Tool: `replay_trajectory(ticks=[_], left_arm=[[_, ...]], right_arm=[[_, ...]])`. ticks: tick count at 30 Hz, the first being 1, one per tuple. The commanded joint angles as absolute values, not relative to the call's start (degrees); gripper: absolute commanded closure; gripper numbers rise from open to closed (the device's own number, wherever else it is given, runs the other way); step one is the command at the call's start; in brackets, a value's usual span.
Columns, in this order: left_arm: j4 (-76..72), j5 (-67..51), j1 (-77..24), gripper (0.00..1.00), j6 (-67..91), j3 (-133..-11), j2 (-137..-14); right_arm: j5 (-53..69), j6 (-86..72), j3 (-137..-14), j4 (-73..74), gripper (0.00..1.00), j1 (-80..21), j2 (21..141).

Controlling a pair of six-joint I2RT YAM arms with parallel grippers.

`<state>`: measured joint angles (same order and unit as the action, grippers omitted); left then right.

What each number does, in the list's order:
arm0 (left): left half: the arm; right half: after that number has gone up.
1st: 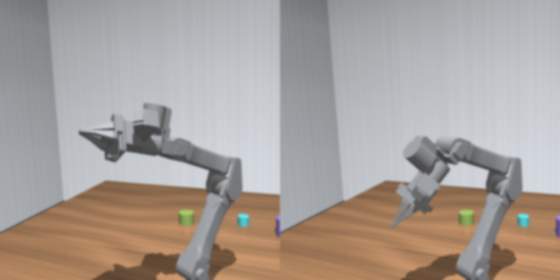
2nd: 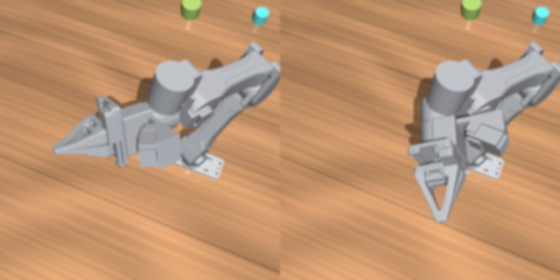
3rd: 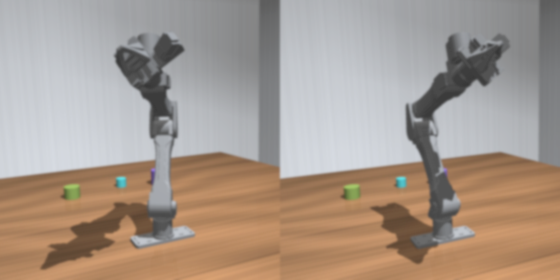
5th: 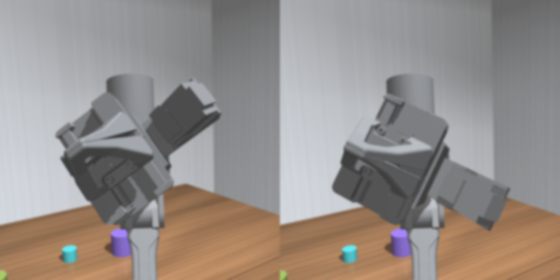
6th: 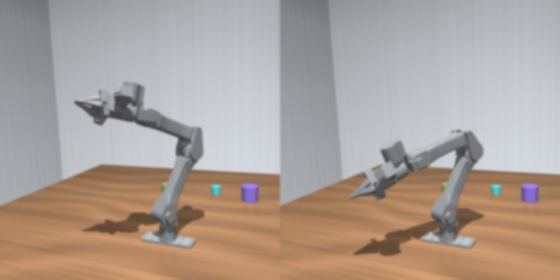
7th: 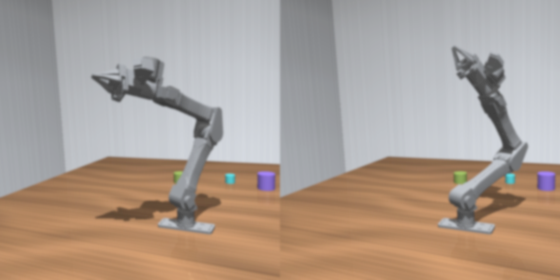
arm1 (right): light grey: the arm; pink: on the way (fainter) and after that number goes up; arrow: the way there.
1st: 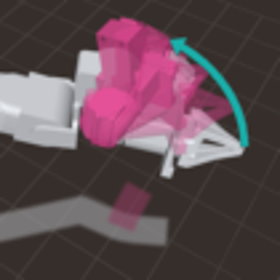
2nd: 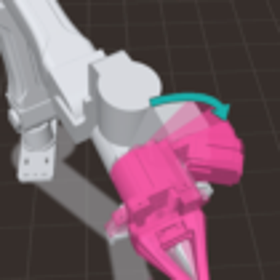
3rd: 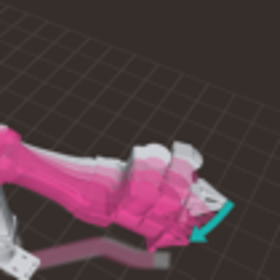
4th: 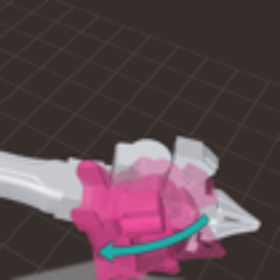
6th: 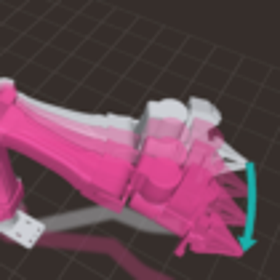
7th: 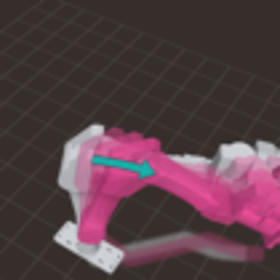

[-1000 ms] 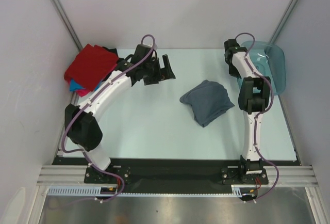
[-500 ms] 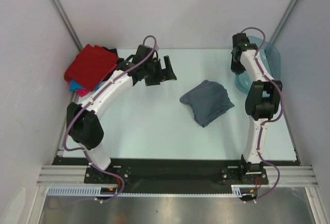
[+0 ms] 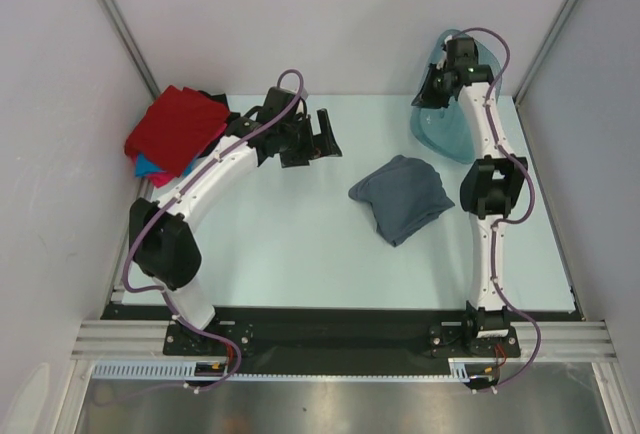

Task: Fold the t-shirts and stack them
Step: Flatten the tshirt out

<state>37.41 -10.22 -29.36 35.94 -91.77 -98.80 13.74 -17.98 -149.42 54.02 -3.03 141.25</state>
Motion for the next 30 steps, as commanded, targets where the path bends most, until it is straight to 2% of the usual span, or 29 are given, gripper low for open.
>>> replay_trajectory(ticks=[1,6,9,12,17,19,21,27,30], left_arm=[[37.62,-8.62,-29.62,0.0,35.07,-92.64,-95.8],[37.97,-8.96,-29.62,0.0,34.72,-93.78,-97.2],[37.62,-10.45,-29.71,0.0,34.8,-95.53,-98.87],[37.62,-10.99,-30.06,0.0,34.8,-96.94,-100.02],[37.35,-11.34,-30.5,0.0,34.63,-97.21,-100.2],[37.27,-11.42,-30.59,0.0,34.54,-97.21,-100.19],[37.09,-11.69,-30.59,0.0,34.45,-97.38,-100.2],[37.0,-11.86,-30.5,0.0,34.19,-97.29,-100.02],[36.57,-12.13,-30.59,0.0,34.19,-96.86,-99.76]], right_arm=[[22.59,-13.83,-142.09,45.27,1.0,-3.95,139.51],[17.07,-4.67,-137.38,53.94,1.0,-6.94,137.55],[12.5,-4.04,-131.32,52.66,1.0,-7.03,133.69],[7.76,-3.69,-129.47,53.78,0.94,-7.03,131.23],[2.21,-4.66,-126.57,53.96,0.65,-6.33,127.53],[0.09,-5.27,-126.65,54.93,0.5,-6.24,126.92],[-3.59,-6.06,-126.91,56.59,0.42,-6.24,126.65],[-8.87,-6.42,-125.24,58.18,0.38,-7.38,122.61],[-4.77,-6.85,-124.63,57.92,0.37,-8.0,118.58]])
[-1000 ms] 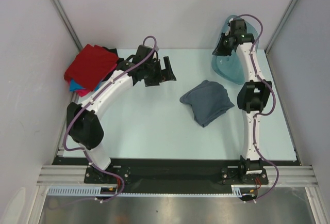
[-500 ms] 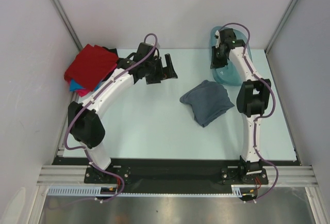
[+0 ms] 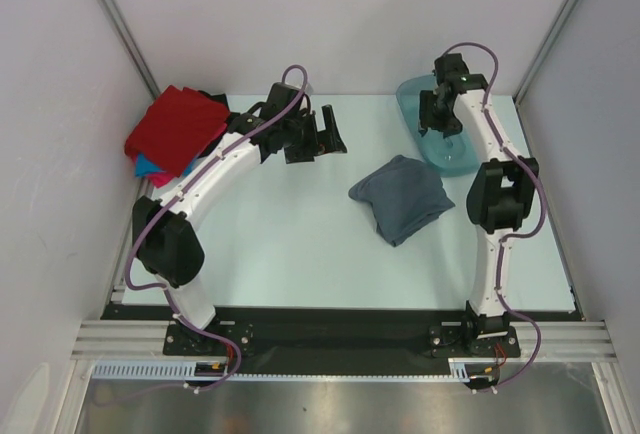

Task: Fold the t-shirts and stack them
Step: Flatten the tshirt out

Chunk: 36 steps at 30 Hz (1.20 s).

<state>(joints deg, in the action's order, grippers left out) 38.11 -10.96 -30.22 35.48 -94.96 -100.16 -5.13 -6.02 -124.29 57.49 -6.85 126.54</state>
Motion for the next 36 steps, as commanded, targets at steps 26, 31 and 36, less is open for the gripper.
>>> replay_trajectory(ticks=[26,31,36], left_arm=[[37.0,-11.78,-30.67,0.0,34.1,-96.15,-98.26],[38.32,-11.69,-30.67,0.0,33.49,-97.38,-99.14],[38.67,-11.51,-30.59,0.0,32.87,-97.82,-99.49]], right_arm=[[1.78,-17.05,-112.06,52.65,0.69,-15.47,125.32],[0.09,-17.05,-109.96,50.72,0.7,-14.68,126.21],[-4.65,-16.61,-107.49,46.76,0.69,-13.28,125.94]])
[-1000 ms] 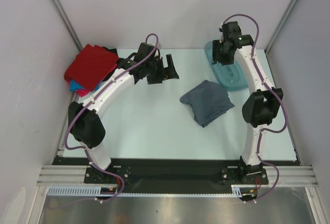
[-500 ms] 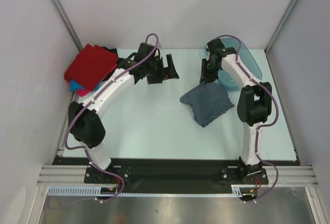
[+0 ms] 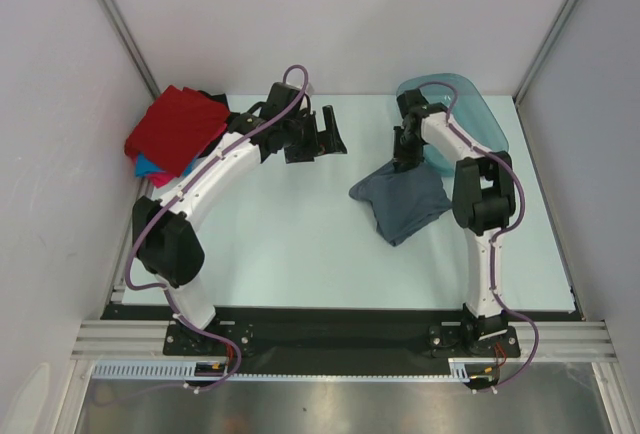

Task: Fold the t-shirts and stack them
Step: Flatten the tshirt out

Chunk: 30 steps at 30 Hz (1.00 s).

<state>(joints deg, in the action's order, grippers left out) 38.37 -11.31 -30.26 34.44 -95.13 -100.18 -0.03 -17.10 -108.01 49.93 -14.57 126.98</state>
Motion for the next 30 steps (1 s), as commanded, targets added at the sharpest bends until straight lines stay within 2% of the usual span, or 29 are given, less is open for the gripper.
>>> replay_trajectory(ticks=[1,30], left_arm=[[38.93,-11.51,-30.67,0.0,32.87,-97.82,-99.58],[42.71,-12.83,-30.5,0.0,30.41,-106.43,-106.08]], right_arm=[[-5.27,-16.35,-107.58,46.58,0.69,-13.01,126.03],[-33.22,-21.79,-109.25,55.9,0.65,1.57,124.8]])
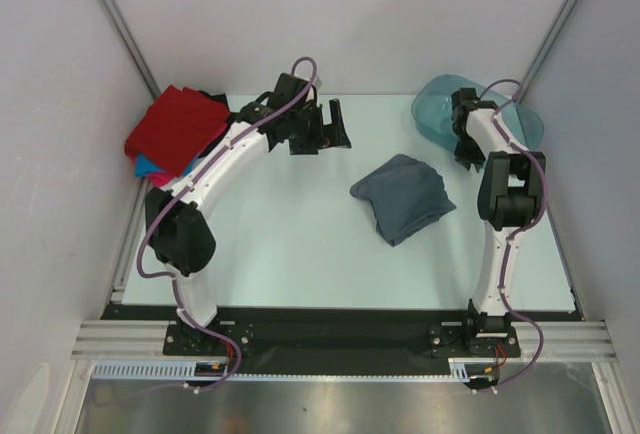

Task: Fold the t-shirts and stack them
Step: Flatten the tshirt out

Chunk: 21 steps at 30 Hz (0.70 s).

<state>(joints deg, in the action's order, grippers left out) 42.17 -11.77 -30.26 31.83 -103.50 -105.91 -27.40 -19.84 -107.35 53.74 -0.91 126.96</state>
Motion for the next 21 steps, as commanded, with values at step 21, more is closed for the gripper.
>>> replay_trajectory(ticks=[21], left_arm=[[45.44,-12.83,-30.5,0.0,29.53,-110.74,-109.42]], right_arm=[[-18.1,-19.25,-137.73,60.74,0.55,5.89,143.17]])
